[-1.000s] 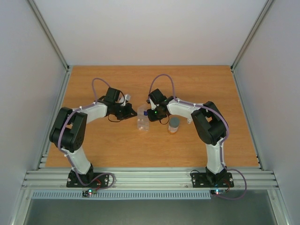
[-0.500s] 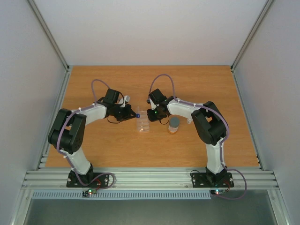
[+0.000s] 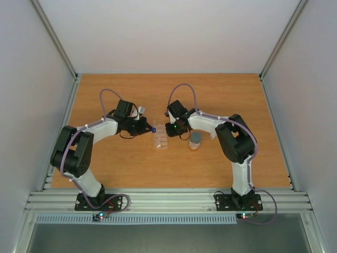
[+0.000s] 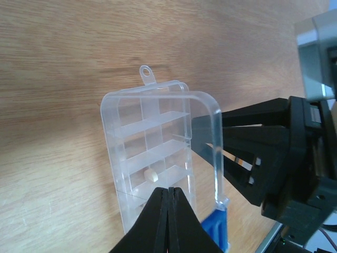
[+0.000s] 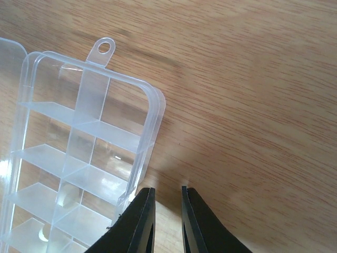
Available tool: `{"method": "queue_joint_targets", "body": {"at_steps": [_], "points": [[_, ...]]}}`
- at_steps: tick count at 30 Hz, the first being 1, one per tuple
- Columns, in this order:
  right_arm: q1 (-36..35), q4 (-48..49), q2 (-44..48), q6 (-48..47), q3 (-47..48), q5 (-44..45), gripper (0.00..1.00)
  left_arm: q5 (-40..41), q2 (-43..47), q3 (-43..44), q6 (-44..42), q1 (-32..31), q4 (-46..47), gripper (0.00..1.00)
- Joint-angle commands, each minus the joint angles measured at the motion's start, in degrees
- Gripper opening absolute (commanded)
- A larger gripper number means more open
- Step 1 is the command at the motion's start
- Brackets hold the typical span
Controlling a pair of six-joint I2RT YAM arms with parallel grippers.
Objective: Sort the pills into containers
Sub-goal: Close the pill container at the center of the board.
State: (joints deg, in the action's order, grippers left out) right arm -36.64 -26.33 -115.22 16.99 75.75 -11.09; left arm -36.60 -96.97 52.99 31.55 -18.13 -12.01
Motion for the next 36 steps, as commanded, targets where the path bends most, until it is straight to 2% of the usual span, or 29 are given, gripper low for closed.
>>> {"method": "queue_joint_targets", "body": {"at_steps": [1, 10, 25, 36], "points": [[0.0, -0.4, 1.9, 0.3, -1.3, 0.1, 0.16, -0.8, 3.3, -1.7, 1.1, -0.3, 2.7, 0.01], [0.2, 0.2, 3.7, 1.2, -1.5, 0.3, 0.17, -2.0, 3.3, -3.2, 3.1, -1.8, 4.8, 0.01], [2.9, 0.5, 8.4, 1.9, -2.5, 2.8, 0.28, 1.5, -0.2, 0.1, 4.7, -7.1, 3.7, 0.01], [3.1, 0.1, 9.8, 2.0, -2.2, 1.6, 0.30, 4.6, -3.6, 2.6, 5.3, -9.5, 1.5, 0.02]]}}
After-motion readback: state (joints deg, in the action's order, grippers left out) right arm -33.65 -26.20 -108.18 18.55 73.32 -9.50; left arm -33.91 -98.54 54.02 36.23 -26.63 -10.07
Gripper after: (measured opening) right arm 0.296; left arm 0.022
